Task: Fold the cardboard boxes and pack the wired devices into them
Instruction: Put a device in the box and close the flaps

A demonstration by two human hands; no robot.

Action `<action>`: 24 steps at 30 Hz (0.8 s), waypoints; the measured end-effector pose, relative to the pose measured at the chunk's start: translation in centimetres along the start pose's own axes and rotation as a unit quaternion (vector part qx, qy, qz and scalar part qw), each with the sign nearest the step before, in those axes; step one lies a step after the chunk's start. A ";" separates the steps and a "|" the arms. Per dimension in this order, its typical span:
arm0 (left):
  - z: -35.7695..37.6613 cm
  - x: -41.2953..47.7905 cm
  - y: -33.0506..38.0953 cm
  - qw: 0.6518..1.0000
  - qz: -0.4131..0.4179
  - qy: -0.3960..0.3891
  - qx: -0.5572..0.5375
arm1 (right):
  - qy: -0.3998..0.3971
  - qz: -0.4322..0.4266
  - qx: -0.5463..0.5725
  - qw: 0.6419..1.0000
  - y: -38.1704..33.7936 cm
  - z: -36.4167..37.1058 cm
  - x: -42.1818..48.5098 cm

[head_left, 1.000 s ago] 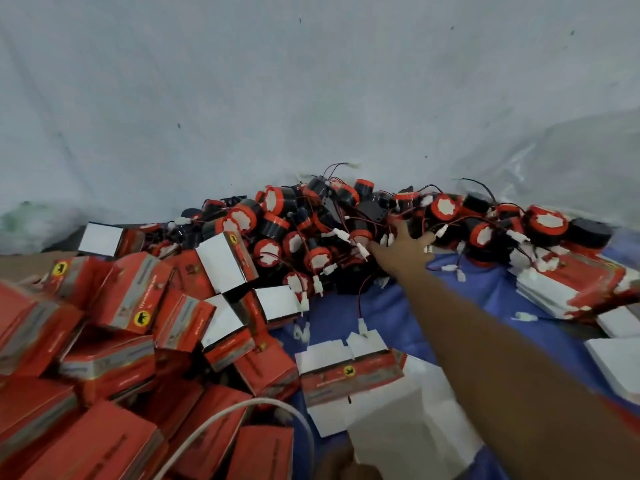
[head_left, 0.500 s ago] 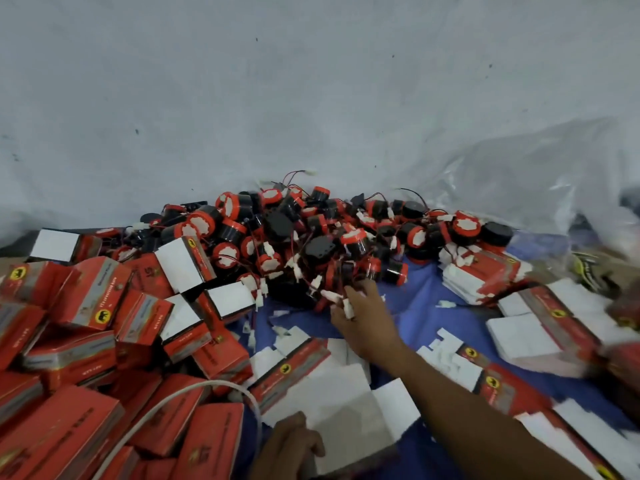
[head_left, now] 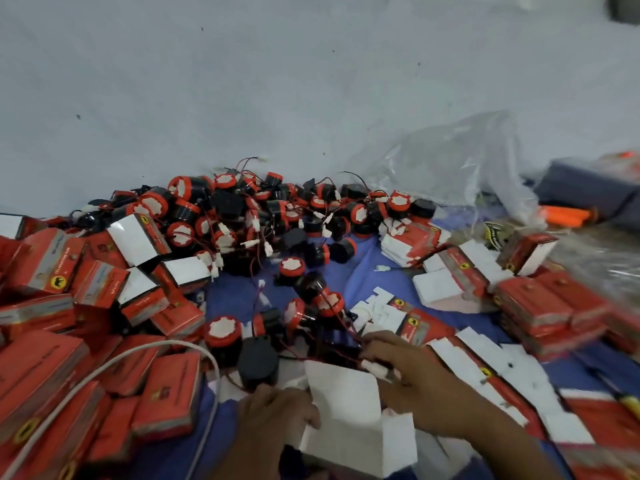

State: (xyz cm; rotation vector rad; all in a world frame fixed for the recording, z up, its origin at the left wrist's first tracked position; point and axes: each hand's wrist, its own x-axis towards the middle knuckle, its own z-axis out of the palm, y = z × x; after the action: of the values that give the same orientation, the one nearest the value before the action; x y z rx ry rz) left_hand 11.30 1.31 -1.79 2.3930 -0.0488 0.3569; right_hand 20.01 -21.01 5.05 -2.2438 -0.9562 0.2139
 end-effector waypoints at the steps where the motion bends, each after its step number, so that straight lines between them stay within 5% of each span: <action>1: 0.4 -0.4 0.2 1.000 0.006 0.012 0.000 | -0.005 0.013 -0.017 1.000 -0.3 -0.7 -0.3; 3: 0.3 -1.1 0.0 0.988 0.119 -0.052 0.078 | -0.019 0.028 -0.070 0.997 -0.4 -2.1 -0.4; 6: -1.3 -1.5 -0.1 0.991 0.097 -0.037 0.087 | 0.017 0.043 -0.165 0.985 -2.1 -3.5 0.4; 10: -0.8 -1.6 -0.9 0.990 0.113 -0.086 0.010 | 0.147 0.050 -0.146 0.977 -4.6 -2.3 3.0; 15: -1.1 -1.7 -1.7 0.990 0.074 -0.104 -0.063 | -0.100 0.079 -0.246 0.961 -3.2 0.7 4.7; 21: -0.9 -1.4 -1.8 0.993 0.059 -0.078 -0.062 | -0.069 0.054 -0.324 0.942 -2.9 3.8 5.8; 24: -1.0 -1.4 -1.9 0.991 0.057 -0.089 -0.082 | 0.003 0.067 -0.279 0.958 -2.3 3.1 5.4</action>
State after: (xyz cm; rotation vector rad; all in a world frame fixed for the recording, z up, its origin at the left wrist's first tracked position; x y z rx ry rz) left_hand 9.98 3.33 -2.70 2.2574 -0.2870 0.1837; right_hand 21.31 -14.47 4.79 -2.8271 -0.9433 -0.0116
